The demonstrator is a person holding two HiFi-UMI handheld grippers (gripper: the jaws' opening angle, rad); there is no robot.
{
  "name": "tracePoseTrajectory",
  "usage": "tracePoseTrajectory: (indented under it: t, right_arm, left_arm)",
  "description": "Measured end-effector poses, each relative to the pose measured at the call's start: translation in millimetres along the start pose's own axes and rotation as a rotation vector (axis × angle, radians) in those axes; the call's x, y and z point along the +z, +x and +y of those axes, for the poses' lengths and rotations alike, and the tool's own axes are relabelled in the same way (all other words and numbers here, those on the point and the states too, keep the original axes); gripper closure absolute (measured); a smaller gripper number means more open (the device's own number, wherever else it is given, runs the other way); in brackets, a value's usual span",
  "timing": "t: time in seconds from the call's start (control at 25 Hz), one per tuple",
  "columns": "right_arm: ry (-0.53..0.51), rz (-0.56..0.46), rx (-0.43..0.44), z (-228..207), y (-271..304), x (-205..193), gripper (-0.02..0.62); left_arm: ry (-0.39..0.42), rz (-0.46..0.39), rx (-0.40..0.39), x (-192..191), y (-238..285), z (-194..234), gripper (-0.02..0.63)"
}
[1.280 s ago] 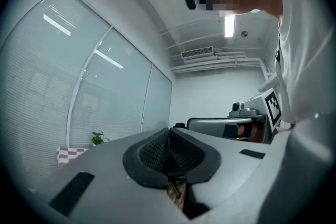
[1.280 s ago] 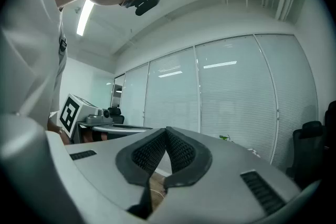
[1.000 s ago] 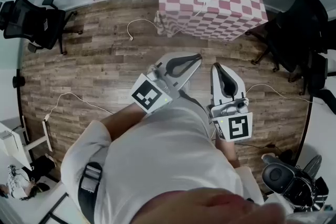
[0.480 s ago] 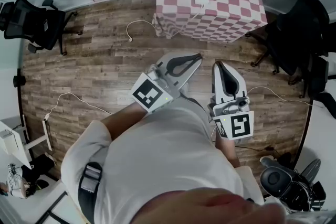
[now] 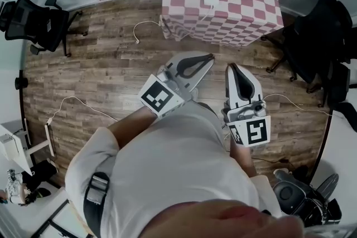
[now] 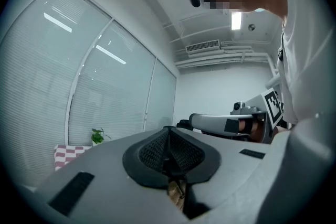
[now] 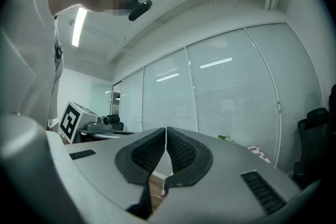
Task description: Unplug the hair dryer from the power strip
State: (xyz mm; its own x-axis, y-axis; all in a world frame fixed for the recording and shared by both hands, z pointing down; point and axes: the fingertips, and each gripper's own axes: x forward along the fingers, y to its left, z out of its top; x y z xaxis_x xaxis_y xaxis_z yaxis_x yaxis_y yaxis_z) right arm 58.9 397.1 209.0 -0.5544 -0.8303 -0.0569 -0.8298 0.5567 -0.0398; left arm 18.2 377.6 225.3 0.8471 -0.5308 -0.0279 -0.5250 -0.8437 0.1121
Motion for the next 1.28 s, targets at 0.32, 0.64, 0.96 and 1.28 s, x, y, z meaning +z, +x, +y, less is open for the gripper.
tracePoseTrajectory:
  t: [0.32, 0.64, 0.96, 1.28]
  right_arm:
    - [0.041, -0.043, 0.053, -4, 3, 2, 0.561]
    - [0.035, -0.024, 0.095, -6, 14, -5, 0.561]
    - [0.010, 0.010, 0.136, -13, 44, -11, 0.561]
    - [0.007, 0.025, 0.120, -40, 82, -15, 0.560]
  left_arm:
    - [0.005, 0.008, 0.044, -3, 1, 8, 0.566]
    - [-0.008, 0.016, 0.050, -12, 4, 17, 0.566]
    - [-0.014, 0.006, 0.031, -11, 23, 41, 0.566]
    - [-0.021, 0.009, 0.026, -8, 47, 83, 0.566]
